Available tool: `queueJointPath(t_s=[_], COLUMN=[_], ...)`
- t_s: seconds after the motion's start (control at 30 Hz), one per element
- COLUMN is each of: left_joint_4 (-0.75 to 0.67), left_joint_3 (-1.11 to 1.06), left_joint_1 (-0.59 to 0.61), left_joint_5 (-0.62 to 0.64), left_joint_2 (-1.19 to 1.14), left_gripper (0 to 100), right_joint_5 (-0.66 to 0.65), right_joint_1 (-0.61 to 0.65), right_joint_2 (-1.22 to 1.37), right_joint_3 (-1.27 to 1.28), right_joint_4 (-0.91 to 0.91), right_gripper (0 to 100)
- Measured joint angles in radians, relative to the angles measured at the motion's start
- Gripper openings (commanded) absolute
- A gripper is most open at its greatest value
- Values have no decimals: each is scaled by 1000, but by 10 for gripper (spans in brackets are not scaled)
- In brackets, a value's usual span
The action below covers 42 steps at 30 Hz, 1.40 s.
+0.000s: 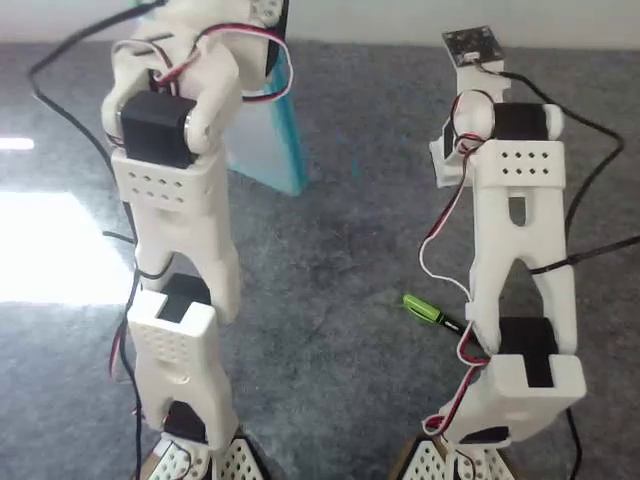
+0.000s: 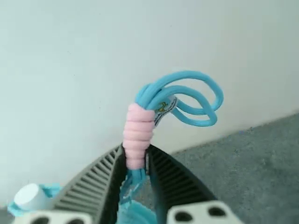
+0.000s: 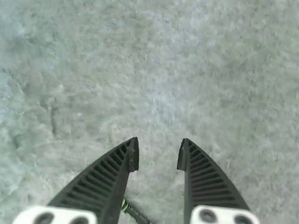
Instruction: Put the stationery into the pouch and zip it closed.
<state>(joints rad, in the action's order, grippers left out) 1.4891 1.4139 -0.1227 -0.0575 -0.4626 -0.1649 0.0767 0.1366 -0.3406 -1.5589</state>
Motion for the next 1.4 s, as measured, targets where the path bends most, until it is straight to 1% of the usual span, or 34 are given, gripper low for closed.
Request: queueJointPath(t_s=[0.1, 0.17, 0.3, 0.37, 0.47, 0.57, 0.7, 0.83, 1.0, 1.17, 1.3, 1.4], left_joint_4=[2, 28, 178, 226, 233, 236, 236, 236, 236, 236, 236, 236], left_joint_3=[-84, -110, -106, -103, -112, -181, -362, -640, -993, -1217, -1389, -1490], left_joint_1=[38, 49, 37, 28, 29, 28, -18, -81, -178, -199, -203, -203], left_joint_5=[0, 8, 9, 12, 14, 14, 14, 5, -54, -152, -239, -262], left_joint_2=[-2, 0, 0, 2, 0, 35, 166, 371, 666, 916, 999, 1020], left_gripper=[12, 12, 12, 12, 12, 12, 12, 12, 12, 12, 12, 12], right_joint_5=[0, 0, 0, 0, 5, 18, 21, 25, 25, 25, 8, -25], right_joint_1=[2, 3, 0, -2, -21, -32, -29, -26, 12, 17, 25, 18], right_joint_2=[0, 0, 0, 0, 0, 0, 0, 58, 195, 278, 282, 282], right_joint_3=[0, 0, 0, 0, -5, -49, -157, -279, -465, -674, -730, -713], right_joint_4=[-17, -17, -17, -17, -17, -15, -23, -58, -149, -193, -196, -196], right_gripper=[158, 158, 158, 158, 162, 162, 162, 162, 162, 162, 162, 162])
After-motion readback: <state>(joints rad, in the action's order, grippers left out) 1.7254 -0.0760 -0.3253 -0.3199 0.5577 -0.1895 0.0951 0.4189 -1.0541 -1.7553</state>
